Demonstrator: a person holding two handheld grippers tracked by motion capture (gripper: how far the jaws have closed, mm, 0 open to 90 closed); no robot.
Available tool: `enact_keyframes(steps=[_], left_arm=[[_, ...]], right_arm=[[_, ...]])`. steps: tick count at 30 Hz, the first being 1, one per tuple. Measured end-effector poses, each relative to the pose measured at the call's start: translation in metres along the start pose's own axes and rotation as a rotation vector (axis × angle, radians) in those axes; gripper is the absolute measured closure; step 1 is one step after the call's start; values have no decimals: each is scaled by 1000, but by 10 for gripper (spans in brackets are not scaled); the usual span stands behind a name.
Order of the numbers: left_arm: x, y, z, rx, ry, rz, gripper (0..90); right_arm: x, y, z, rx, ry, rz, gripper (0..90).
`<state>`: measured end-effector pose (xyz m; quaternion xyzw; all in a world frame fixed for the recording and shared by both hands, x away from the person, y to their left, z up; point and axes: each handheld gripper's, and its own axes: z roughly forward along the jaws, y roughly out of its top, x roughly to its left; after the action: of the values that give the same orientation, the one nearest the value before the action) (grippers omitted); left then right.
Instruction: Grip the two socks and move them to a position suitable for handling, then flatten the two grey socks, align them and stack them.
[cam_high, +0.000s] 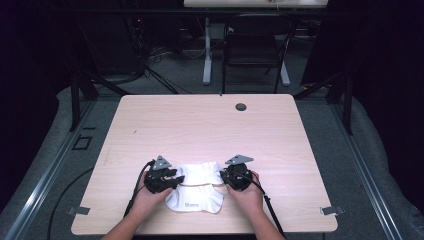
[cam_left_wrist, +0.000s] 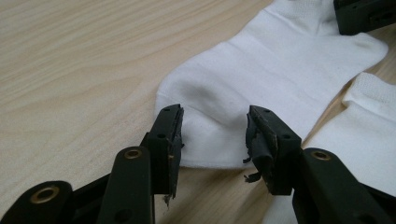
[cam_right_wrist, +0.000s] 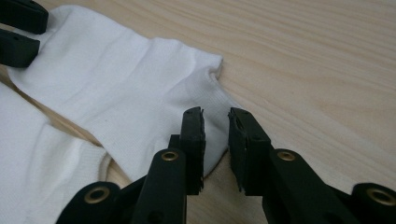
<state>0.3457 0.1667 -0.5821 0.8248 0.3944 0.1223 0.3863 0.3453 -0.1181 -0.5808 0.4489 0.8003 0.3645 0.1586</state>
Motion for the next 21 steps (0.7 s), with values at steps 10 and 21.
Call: enact_keyframes(steps=[10, 21], left_arm=[[2, 1, -2, -3, -9, -19, 475], [13, 8, -16, -72, 21, -80, 455]], right_arm=[[-1, 0, -6, -9, 3, -6, 676], [-2, 4, -15, -57, -14, -7, 545]])
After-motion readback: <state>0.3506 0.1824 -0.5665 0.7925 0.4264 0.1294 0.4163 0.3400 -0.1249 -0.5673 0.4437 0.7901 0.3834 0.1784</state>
